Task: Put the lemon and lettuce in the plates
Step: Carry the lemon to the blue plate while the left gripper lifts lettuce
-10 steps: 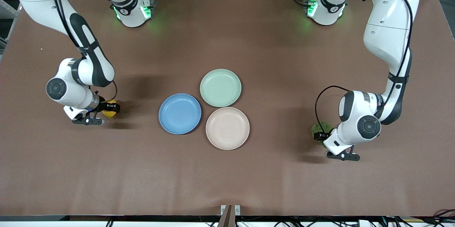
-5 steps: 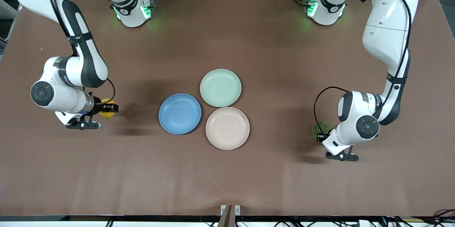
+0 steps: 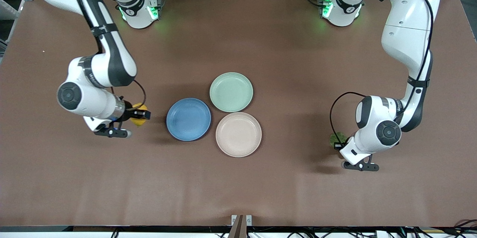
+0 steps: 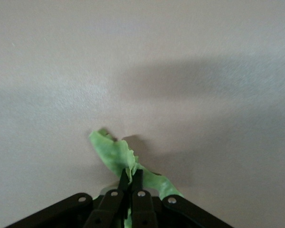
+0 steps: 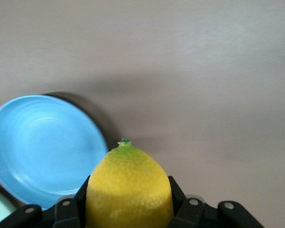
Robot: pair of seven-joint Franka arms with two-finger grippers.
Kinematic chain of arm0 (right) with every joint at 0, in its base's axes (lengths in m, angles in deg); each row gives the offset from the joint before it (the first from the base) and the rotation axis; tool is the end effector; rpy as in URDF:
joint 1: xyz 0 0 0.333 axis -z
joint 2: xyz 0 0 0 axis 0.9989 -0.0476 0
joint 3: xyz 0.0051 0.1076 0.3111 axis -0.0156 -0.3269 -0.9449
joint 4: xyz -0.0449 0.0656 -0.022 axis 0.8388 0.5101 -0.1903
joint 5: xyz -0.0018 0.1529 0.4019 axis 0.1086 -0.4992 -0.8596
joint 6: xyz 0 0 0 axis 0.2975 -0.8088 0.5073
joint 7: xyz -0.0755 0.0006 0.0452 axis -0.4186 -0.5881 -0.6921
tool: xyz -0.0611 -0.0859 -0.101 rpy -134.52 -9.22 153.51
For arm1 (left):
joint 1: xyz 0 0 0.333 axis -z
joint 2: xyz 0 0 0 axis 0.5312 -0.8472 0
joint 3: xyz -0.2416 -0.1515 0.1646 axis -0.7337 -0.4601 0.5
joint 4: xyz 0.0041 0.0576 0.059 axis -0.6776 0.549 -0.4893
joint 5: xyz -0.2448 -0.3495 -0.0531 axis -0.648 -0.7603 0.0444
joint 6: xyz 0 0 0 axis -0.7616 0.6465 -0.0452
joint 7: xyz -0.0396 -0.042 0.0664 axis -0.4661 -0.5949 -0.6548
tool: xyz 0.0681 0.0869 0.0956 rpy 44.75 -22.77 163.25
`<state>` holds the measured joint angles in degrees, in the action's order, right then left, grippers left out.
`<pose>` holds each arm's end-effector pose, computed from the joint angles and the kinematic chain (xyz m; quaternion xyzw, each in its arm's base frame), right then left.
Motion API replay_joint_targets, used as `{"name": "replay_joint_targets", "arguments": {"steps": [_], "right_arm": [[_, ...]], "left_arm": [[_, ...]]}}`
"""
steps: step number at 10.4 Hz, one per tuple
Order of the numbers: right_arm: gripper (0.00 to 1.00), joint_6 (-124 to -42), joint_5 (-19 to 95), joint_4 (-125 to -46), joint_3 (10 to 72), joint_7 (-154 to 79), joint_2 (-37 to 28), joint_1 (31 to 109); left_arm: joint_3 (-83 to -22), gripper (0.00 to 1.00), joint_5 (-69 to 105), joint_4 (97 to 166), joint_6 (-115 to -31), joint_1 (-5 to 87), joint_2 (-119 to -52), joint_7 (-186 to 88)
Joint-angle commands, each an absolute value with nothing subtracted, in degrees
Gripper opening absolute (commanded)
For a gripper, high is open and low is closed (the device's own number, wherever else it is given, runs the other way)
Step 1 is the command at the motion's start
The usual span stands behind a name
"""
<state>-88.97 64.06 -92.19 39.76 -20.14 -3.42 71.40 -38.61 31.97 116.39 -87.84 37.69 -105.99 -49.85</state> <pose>0.6413 0.1493 0.2582 -0.9948 0.0582 0.0662 0.0513 0.7511 -0.1177 0.1490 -0.9985 0.0524 -0.0114 0.0068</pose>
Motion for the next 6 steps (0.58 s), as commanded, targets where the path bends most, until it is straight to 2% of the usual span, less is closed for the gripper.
{"name": "replay_joint_targets", "arguments": {"steps": [1, 4, 6], "right_arm": [[0.07, -88.66, 62.66, -87.77, 40.12, -15.59, -7.43, 67.42], [0.07, -89.98, 62.66, -82.14, 40.12, -10.31, -13.14, 63.55], [0.07, -91.82, 62.66, -80.99, 40.12, -8.71, -15.43, 62.49]], "left_arm": [[-39.14, 0.0, 32.36, 117.32, -87.72, 37.71, -102.37, -45.95], [-40.55, 0.0, 32.44, 117.49, -87.2, 37.8, -99.65, -41.97], [-41.43, 0.0, 32.36, 117.5, -83.26, 37.71, -97.02, -41.97]]}}
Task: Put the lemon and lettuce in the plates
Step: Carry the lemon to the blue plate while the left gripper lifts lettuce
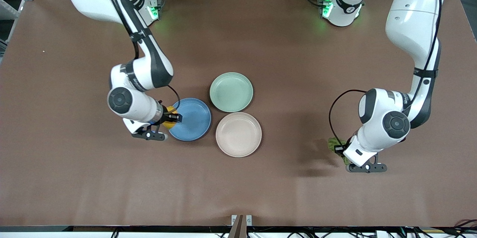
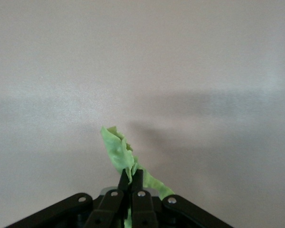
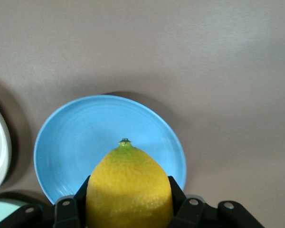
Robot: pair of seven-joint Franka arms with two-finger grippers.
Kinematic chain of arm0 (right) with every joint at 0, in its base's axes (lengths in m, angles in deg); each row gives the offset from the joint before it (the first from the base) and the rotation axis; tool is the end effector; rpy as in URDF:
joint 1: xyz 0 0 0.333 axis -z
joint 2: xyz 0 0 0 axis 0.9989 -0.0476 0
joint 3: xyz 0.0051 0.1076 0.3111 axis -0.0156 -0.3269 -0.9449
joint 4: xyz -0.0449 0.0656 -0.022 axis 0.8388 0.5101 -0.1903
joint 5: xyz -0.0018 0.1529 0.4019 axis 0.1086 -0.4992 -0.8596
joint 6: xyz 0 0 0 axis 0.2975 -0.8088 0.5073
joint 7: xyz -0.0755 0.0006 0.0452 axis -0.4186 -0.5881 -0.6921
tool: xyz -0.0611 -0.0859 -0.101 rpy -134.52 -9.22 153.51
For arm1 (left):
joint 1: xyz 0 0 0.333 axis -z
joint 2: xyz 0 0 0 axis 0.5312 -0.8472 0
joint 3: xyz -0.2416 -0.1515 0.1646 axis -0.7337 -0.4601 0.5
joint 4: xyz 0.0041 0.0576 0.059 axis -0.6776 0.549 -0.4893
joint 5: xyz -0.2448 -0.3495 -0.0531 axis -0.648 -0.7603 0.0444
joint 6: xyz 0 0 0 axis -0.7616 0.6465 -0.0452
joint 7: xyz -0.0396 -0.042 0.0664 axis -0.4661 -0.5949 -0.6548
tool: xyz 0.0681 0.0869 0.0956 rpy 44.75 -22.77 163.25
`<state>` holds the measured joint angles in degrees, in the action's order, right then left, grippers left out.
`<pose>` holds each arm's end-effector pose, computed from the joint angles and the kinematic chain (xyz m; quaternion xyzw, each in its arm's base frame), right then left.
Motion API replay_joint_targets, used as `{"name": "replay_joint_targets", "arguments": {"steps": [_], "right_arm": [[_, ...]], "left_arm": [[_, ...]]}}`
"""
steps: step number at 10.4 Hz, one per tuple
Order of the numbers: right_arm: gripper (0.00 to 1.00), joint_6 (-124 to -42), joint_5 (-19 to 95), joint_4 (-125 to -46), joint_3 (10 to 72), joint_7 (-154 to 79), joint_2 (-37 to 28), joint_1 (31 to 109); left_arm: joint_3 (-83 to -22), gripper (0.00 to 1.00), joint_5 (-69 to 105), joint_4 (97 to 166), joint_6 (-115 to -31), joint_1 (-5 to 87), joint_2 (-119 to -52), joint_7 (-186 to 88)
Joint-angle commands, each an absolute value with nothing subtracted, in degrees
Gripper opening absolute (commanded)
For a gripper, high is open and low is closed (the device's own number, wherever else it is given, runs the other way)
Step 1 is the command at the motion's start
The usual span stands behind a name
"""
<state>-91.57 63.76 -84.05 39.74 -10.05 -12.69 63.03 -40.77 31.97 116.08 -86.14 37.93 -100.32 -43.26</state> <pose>0.6513 0.2560 0.2165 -0.9946 0.0744 0.0596 0.0401 0.7586 -0.1460 0.2258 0.9988 -0.0100 0.0479 0.0092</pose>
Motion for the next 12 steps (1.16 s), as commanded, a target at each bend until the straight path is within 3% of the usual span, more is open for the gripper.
{"name": "replay_joint_targets", "arguments": {"steps": [1, 4, 9, 10, 11, 12], "right_arm": [[0.07, -93.83, 62.66, -81.07, 40.12, -8.36, -16.4, 62.31], [0.07, -98.32, 62.75, -81.42, 40.21, -6.69, -19.48, 60.12], [0.12, -98.51, 62.75, -82.82, 40.12, -6.69, -20.63, 58.97], [0.21, -99.21, 62.75, -83.35, 40.12, -6.69, -20.63, 58.88], [0.57, -99.65, 62.75, -83.53, 40.03, -6.69, -20.63, 58.97], [0.86, -99.48, 62.75, -83.62, 40.03, -6.51, -20.54, 58.97]], "left_arm": [[-41.52, 0.0, 32.36, 117.49, -80.89, 37.71, -95.61, -41.88], [-42.22, 0.0, 30.61, 117.32, -77.09, 37.8, -92.7, -40.58], [-42.93, 0.0, 30.6, 116.71, -77.08, 42.36, -93.04, -29.26], [-42.93, 0.0, 30.6, 115.49, -77.17, 44.11, -93.48, -26.53], [-42.93, 0.0, 30.6, 114.78, -77.26, 45.69, -93.92, -23.37], [-42.93, 0.0, 30.6, 114.16, -77.52, 47.36, -94.36, -20.64]]}}
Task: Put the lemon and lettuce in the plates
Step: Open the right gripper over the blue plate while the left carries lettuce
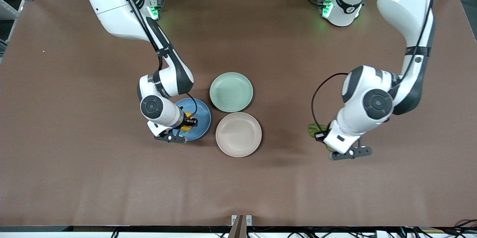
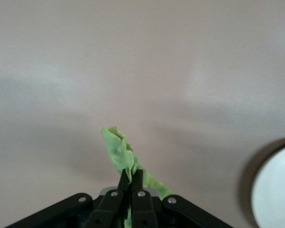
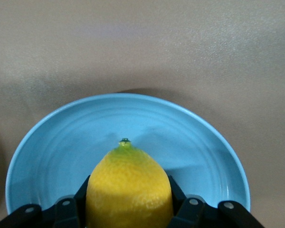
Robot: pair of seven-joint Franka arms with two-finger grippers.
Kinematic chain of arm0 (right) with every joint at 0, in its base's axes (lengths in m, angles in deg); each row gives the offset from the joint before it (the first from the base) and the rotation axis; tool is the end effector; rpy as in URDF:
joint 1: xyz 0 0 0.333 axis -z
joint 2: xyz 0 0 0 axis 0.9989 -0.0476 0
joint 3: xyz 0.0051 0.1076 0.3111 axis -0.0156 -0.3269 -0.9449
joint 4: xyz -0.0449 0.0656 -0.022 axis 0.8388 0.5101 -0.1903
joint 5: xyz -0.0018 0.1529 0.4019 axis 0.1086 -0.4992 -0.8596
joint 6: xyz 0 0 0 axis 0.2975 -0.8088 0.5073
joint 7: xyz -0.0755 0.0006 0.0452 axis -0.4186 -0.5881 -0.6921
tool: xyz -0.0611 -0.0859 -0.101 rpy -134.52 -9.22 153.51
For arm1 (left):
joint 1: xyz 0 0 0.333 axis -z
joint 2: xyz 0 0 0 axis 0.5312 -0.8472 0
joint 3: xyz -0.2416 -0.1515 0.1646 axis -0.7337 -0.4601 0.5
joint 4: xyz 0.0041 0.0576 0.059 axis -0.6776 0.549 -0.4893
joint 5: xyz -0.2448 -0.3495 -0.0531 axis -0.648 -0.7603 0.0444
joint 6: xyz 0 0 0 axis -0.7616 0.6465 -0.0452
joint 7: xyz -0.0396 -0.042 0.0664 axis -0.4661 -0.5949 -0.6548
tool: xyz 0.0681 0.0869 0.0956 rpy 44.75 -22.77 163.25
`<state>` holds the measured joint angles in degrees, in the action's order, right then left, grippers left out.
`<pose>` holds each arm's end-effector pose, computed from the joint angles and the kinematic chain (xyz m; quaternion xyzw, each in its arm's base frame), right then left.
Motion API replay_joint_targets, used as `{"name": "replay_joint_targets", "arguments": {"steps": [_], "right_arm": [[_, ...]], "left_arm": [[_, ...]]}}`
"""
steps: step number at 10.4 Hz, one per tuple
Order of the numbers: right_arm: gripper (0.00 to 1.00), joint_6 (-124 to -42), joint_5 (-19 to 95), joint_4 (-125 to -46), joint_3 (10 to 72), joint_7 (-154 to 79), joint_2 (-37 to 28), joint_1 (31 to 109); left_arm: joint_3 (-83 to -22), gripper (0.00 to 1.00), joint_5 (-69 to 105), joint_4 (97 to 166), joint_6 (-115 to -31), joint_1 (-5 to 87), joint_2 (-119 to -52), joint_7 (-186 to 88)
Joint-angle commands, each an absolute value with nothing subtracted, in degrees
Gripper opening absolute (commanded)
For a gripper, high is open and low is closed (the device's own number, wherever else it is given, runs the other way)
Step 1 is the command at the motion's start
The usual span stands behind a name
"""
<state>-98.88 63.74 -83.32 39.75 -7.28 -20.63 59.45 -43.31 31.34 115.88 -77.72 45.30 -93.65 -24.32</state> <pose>0.6380 0.2928 0.1345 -0.9953 0.0742 0.0555 0.0263 0.7137 -0.2648 0.3039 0.9964 0.0760 0.0292 0.0230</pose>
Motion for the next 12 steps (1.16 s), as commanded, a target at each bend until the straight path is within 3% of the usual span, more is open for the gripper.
{"name": "replay_joint_targets", "arguments": {"steps": [1, 4, 8, 12], "right_arm": [[1.0, -99.3, 62.75, -83.53, 40.03, -4.86, -20.36, 58.97], [1.0, -98.34, 62.75, -83.27, 39.95, -4.14, -19.31, 58.97], [1.0, -89.58, 62.57, -80.38, 39.86, -4.49, -15.01, 60.63], [1.0, -82.88, 60.46, -80.28, 37.68, -7.28, -8.25, 67.64]], "left_arm": [[-42.93, 0.0, 30.6, 113.81, -77.96, 48.86, -94.8, -17.83], [-42.84, 0.0, 30.69, 111.78, -83.3, 53.69, -98.05, -9.74], [-42.84, 0.0, 30.6, 111.78, -94.29, 56.42, -100.86, -4.01], [-42.66, 0.0, 30.77, 111.87, -103.07, 60.64, -103.41, 1.34]]}}
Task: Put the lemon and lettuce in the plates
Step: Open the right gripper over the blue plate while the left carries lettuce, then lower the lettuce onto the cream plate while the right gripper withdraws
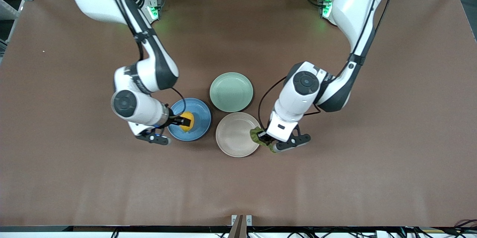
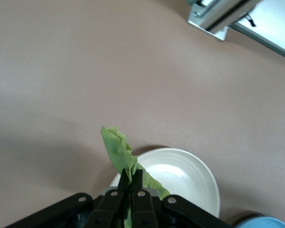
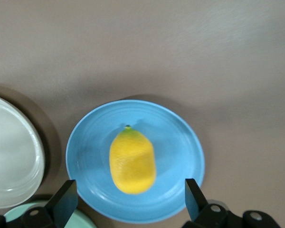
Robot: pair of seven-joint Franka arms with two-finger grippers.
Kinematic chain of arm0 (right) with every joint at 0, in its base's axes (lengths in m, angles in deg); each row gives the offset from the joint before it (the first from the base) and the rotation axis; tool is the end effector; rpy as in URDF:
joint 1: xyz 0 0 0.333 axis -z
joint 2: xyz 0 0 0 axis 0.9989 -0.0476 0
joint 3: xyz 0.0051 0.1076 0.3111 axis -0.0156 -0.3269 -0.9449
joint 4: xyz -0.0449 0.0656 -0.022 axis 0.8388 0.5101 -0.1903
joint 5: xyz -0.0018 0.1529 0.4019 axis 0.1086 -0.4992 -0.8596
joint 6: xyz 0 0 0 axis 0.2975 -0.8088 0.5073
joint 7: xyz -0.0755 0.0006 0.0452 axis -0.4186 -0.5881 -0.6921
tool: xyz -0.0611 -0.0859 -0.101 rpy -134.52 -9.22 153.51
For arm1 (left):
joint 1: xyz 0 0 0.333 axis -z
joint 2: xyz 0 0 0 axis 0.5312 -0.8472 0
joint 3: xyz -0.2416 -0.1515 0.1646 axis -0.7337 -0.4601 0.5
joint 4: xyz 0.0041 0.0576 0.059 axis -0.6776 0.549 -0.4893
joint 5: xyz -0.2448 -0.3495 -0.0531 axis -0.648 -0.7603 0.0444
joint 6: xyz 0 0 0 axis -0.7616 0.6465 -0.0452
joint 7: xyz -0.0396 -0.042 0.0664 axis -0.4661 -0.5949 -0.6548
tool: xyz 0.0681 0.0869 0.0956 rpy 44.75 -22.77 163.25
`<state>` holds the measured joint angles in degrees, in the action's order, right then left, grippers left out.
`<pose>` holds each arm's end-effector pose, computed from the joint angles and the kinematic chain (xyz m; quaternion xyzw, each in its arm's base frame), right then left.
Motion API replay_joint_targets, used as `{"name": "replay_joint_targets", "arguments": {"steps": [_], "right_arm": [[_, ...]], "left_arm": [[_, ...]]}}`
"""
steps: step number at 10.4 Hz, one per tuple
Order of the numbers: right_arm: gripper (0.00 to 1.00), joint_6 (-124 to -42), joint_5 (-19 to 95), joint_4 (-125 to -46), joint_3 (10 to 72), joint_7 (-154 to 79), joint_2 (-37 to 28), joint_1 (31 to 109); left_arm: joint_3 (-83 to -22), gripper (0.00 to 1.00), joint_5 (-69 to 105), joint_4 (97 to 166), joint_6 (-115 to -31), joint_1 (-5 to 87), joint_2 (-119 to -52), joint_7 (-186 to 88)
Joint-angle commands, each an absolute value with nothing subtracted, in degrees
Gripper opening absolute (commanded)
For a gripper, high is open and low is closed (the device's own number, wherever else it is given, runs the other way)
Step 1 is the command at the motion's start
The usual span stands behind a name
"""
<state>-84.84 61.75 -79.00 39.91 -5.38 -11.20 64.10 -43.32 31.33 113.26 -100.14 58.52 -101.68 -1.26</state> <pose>0.6673 0.2541 0.2678 -0.9880 0.1250 0.0707 0.0574 0.6787 -0.4498 0.2640 0.9687 0.1647 0.1181 0.1430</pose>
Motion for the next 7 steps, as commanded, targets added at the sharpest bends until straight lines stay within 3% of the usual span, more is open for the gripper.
{"name": "replay_joint_targets", "arguments": {"steps": [1, 3, 6, 7], "right_arm": [[1.0, -81.56, 60.63, -80.54, 36.44, -10.87, -7.1, 70.37], [1.0, -79.18, 60.9, -80.63, 36.25, -17.56, -5.43, 74.07], [1.0, -78.21, 70.63, -84.13, 35.73, -21.01, -1.31, 78.55], [1.0, -78.21, 70.92, -84.67, 35.64, -23.1, -0.42, 80.31]], "left_arm": [[-42.31, 0.0, 30.69, 111.78, -105.88, 61.87, -104.55, 2.4], [-42.22, 0.0, 30.77, 111.69, -109.77, 63.45, -106.66, 3.2], [-42.22, 0.0, 31.03, 112.04, -113.2, 65.39, -108.69, 5.38], [-42.22, 0.68, 31.12, 112.05, -113.21, 65.49, -108.95, 5.66]]}}
